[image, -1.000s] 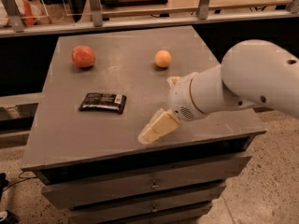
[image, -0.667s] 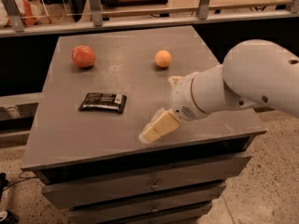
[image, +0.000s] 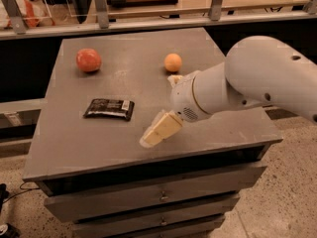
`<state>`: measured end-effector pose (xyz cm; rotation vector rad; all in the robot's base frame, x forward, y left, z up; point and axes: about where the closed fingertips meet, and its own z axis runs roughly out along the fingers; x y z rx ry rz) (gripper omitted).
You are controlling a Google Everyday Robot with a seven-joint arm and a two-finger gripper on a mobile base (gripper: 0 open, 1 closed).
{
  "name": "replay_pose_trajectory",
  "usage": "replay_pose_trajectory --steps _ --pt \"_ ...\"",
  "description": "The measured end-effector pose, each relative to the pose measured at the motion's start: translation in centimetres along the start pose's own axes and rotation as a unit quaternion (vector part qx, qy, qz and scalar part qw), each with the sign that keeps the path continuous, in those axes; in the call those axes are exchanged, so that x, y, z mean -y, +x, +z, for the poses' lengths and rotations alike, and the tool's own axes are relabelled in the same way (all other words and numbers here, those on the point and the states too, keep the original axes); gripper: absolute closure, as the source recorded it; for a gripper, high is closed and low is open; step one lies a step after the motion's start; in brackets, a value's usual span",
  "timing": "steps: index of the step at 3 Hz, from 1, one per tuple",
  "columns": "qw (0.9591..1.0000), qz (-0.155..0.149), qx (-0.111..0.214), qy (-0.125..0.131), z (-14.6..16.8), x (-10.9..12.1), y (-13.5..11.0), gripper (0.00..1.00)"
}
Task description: Pick rxbar chocolate
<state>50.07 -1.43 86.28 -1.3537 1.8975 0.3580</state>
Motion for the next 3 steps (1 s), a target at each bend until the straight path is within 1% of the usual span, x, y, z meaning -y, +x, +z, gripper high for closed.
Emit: replay_pose_trajectory --steps 1,2,3 --pt "0.9999 -0.006 0.009 -0.013 1.8 0.2 -1.3 0.00" --pt "0.9996 0.003 0.017 -0.024 4.2 0.4 -1.7 0.00" --pt "0.9985 0.012 0.035 -0.040 6.3 0.5 -2.5 0.00"
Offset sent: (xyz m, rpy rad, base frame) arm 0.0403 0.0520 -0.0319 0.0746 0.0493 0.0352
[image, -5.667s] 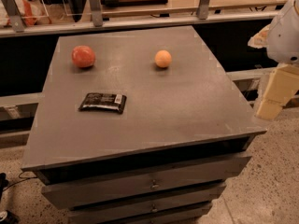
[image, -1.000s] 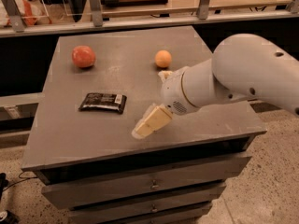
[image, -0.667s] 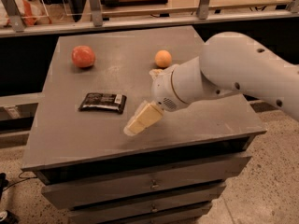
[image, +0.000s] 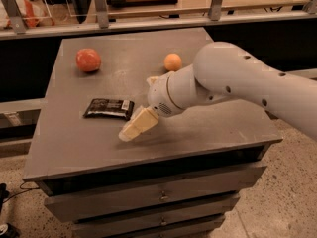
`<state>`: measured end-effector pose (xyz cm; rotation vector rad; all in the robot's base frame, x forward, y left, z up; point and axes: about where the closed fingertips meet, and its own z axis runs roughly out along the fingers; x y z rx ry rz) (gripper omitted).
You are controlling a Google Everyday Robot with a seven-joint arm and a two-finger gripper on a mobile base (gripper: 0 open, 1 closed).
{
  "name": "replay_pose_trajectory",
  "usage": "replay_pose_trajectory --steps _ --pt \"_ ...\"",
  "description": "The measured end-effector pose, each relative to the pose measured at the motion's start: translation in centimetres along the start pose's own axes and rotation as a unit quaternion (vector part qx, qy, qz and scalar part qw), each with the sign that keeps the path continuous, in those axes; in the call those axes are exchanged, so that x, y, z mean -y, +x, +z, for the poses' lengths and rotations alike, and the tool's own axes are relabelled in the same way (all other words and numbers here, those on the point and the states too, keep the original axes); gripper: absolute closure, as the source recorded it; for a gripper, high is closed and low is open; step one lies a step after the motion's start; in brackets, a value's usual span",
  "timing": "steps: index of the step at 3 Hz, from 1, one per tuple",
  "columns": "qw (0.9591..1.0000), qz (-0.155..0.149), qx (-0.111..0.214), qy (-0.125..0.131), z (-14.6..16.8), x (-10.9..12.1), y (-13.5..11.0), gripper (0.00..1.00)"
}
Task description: Pick rxbar chocolate
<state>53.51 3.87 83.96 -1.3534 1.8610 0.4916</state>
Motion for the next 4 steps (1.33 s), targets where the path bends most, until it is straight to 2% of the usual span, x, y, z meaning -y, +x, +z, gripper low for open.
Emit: replay_pose_trajectory --steps 2,3,4 --pt "0.9986 0.012 0.029 -0.044 4.7 1.6 -1.1 0.00" --pt "0.9973 0.020 0.036 -0.060 6.3 2.0 -1.3 0.00" --pt "0.9957 0.011 0.047 -0.079 6.5 1.7 -2.6 0.00"
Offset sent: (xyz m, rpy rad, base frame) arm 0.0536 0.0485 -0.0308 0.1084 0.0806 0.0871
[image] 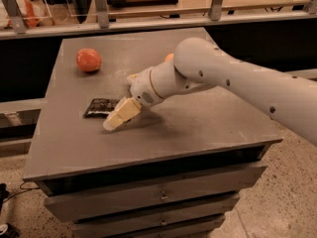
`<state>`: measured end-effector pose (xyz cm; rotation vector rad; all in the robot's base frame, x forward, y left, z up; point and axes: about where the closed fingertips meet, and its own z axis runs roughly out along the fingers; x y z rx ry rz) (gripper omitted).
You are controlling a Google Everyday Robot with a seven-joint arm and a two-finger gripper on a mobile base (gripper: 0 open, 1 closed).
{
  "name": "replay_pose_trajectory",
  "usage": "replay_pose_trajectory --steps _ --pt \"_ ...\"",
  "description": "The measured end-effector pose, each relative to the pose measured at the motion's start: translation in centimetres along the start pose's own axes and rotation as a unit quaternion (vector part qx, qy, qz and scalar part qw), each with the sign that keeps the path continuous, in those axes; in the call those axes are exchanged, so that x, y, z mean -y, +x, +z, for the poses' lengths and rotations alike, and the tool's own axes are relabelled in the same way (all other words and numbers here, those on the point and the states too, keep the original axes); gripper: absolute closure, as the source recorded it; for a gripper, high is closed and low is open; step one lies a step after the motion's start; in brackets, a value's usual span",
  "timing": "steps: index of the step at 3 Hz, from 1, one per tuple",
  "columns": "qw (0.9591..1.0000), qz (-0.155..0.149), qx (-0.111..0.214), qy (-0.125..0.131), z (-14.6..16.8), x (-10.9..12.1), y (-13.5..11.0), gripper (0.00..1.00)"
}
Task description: Pick rxbar chocolate
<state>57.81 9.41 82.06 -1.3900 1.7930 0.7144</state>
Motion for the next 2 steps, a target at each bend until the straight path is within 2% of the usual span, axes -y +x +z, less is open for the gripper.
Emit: replay_pose_trajectory --steps 2 --pt "0.9999 -0.004 0.005 -0.010 0.12 -0.33 -0.67 0.00"
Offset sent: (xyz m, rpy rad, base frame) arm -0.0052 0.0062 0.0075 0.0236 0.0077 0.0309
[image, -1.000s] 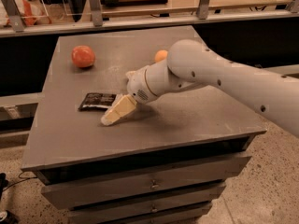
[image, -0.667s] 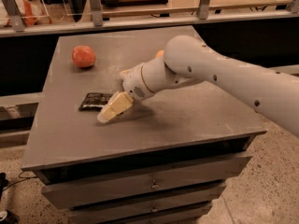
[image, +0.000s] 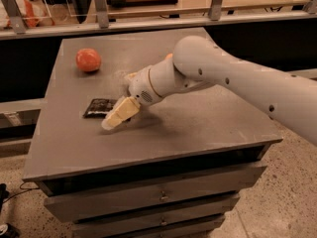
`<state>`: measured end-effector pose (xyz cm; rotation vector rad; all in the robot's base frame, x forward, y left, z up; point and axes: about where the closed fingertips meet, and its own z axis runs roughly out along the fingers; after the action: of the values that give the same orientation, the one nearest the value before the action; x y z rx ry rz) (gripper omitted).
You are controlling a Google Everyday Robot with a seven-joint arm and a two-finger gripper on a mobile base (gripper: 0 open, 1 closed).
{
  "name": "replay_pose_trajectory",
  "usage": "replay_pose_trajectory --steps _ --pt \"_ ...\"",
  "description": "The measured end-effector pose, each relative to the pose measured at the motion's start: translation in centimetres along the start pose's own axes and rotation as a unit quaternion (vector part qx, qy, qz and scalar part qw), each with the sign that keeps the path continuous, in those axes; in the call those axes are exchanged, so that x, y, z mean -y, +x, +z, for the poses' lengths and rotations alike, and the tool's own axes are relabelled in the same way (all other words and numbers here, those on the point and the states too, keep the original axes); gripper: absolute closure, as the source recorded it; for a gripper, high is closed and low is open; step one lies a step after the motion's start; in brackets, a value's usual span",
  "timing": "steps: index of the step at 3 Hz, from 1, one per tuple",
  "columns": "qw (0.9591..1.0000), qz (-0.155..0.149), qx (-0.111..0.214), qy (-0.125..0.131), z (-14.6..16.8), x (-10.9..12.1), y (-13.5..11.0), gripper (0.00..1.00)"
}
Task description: Pick rxbar chocolate
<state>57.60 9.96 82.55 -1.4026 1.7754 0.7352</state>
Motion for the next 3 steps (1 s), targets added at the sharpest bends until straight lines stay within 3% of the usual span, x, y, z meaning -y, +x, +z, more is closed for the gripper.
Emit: replay_pose_trajectory --steps 1,3 --pt "1.0000 0.002 0.000 -0.005 0.0 -0.6 0.0 0.14" --pt "0.9999 -0.001 0.001 -0.013 0.0 -1.8 0.1 0.58"
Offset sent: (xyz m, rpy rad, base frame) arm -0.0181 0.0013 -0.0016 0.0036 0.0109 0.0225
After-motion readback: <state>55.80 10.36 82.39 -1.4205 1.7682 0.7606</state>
